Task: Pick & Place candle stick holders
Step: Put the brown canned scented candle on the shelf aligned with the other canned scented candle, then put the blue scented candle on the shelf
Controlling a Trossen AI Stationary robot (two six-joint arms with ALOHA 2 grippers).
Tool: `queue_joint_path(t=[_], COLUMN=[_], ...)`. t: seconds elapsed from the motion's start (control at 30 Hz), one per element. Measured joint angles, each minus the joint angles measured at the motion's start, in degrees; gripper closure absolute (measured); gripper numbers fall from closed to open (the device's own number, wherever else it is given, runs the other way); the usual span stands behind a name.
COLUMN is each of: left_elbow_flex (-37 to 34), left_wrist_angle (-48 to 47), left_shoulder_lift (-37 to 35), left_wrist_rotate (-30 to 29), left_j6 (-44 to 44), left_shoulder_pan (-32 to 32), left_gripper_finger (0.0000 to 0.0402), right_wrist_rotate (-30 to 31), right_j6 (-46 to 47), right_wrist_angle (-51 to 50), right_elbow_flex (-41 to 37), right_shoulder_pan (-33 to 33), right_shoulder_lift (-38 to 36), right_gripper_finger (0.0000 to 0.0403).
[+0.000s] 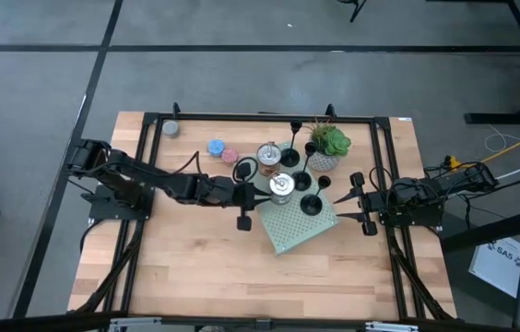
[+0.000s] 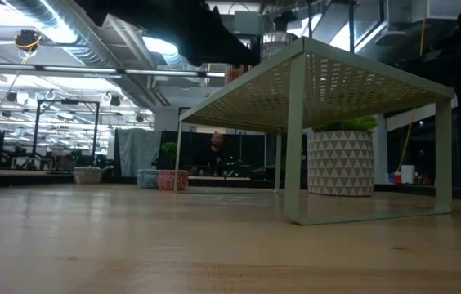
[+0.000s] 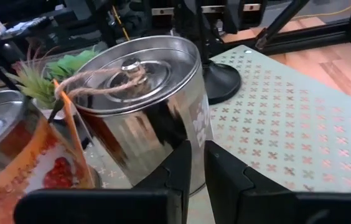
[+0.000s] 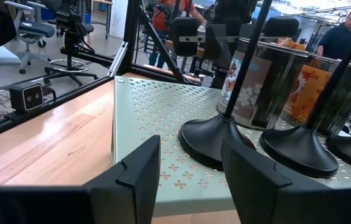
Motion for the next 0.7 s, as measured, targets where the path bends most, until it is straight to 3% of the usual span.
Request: queue_joint_path(t=[0.37, 0.7], left_elbow_flex=[0.0, 0.0], left_wrist_angle=[-1.8, -17.7], left_shoulder_lift=[-1.9, -12.8], left_wrist_rotate=[-0.3, -0.7], left_j6=[2.5, 1.1], left_shoulder_pan=[-1.3, -4.1], left_gripper_finger=[0.0363, 0.0379], right_wrist_rotate=[0.0, 0.0], right_j6=[0.0, 0.0], right_wrist_angle=[0.0, 0.0], right_elbow_flex=[0.0, 0.0], right_shoulder_pan=[0.0, 0.0], right_shoulder_lift=[0.0, 0.0], right_gripper_finger=[0.0231, 0.0231])
